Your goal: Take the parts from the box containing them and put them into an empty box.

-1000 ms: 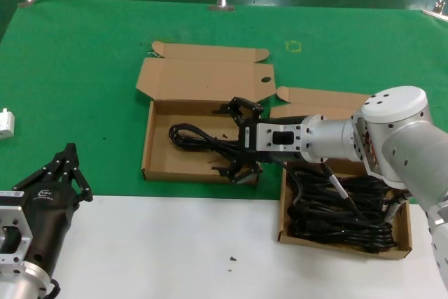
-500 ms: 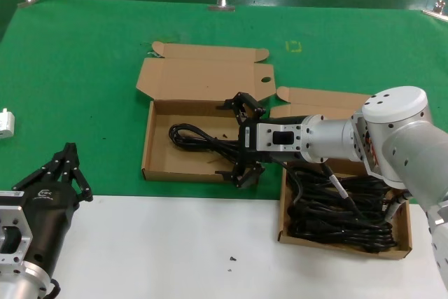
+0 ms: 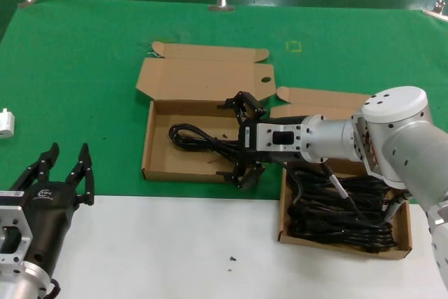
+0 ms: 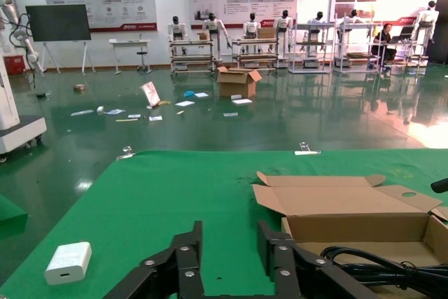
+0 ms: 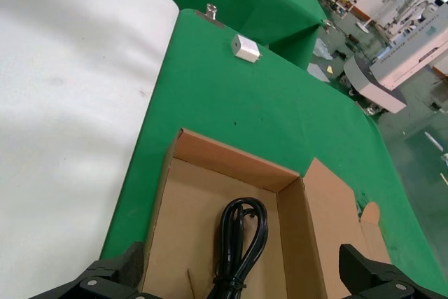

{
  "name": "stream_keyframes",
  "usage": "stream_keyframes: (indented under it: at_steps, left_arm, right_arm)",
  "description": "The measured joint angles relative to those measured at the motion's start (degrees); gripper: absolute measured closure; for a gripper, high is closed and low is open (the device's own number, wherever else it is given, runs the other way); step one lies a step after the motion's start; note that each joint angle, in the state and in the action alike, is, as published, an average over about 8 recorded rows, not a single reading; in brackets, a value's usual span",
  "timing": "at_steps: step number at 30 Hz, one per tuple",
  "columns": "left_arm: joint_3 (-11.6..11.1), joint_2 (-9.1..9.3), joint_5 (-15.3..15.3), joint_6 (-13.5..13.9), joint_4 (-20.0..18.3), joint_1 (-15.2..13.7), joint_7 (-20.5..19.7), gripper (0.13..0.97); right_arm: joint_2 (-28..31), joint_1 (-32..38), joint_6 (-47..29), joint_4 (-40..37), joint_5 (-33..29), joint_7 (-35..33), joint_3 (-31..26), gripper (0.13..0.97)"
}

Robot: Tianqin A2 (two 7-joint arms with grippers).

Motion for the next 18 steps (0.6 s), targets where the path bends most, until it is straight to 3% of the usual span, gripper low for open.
stream_keyframes:
  at_steps: [10,18]
  left_arm:
    - [0.0,0.0,0.0,0.0,0.0,0.0,0.0,0.672]
    - [0.02,0.0,0.02,-0.02,0.0,-0.01,0.0,0.455]
  right_arm:
    - [0.22,-0.94,0.6,1.2,0.2,0.71,0.24,0.129]
    - [1.51,-6.49,4.13,8.18,1.4,5.1,1.65,0.129]
